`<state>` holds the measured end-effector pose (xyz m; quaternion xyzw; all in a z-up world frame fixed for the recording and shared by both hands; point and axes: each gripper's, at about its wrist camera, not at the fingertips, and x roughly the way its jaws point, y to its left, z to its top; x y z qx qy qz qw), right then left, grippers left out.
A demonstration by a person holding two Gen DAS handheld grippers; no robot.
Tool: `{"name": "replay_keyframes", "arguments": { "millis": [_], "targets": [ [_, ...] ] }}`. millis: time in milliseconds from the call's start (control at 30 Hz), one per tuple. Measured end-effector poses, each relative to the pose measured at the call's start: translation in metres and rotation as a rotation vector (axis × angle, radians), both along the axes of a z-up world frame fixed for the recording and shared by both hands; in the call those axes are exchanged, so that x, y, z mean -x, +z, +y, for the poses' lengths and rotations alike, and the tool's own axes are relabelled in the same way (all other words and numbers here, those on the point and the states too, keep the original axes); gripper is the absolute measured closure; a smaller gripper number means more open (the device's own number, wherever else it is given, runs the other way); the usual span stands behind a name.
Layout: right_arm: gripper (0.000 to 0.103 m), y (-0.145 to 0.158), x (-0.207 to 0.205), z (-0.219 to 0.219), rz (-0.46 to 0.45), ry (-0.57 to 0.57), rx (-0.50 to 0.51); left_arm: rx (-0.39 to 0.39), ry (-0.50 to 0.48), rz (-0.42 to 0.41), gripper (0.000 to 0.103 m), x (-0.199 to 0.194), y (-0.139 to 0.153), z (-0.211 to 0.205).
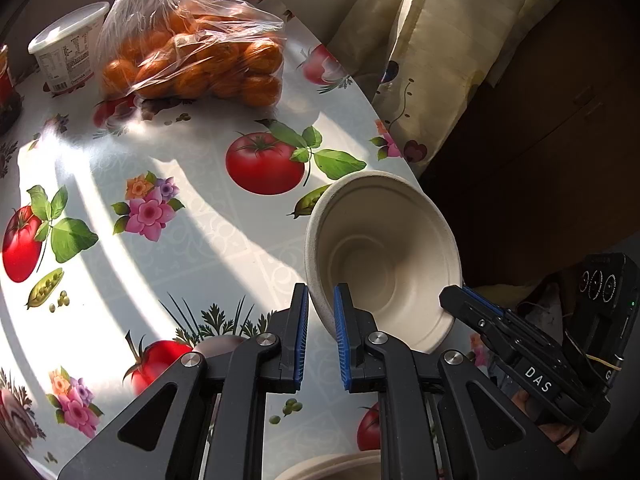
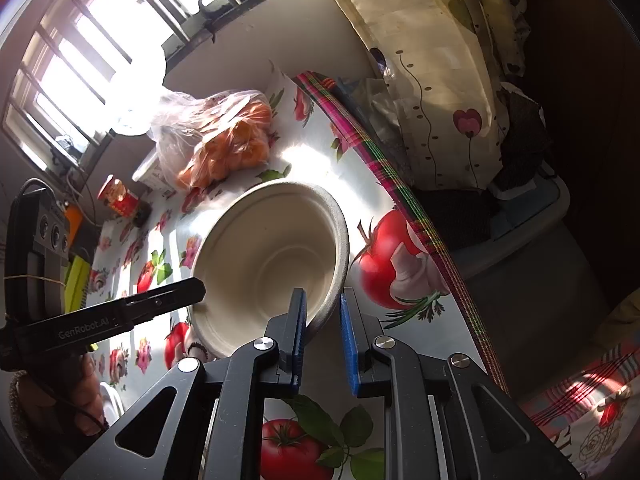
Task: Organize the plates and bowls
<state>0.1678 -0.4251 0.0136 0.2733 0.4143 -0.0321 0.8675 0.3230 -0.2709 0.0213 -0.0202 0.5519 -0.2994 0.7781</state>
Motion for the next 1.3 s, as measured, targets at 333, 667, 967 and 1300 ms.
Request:
{"name": "replay_keyframes", "arguments": {
  "millis": [333,667,967,1300],
  "targets": [
    [0.088,0.002,0.001,0.0,-0.006,0.002,-0.005,-0.03,-0.001,-0.031,0.089,0.007,0.003,-0.002],
    [0.088,0.007,0.011,0.004,-0.021,-0.001,-0.008,-0.041,-0.001,-0.073,0.089,0.019,0.01,0.001],
    [0.088,0.02,0.027,0.011,-0.044,-0.009,-0.003,-0.018,-0.011,-0.1,0.089,0.037,0.025,0.008],
    [0.088,0.039,0.05,0.032,-0.086,0.002,0.008,0.016,0.003,-0.131,0.089,0.061,0.043,0.031]
  ]
}}
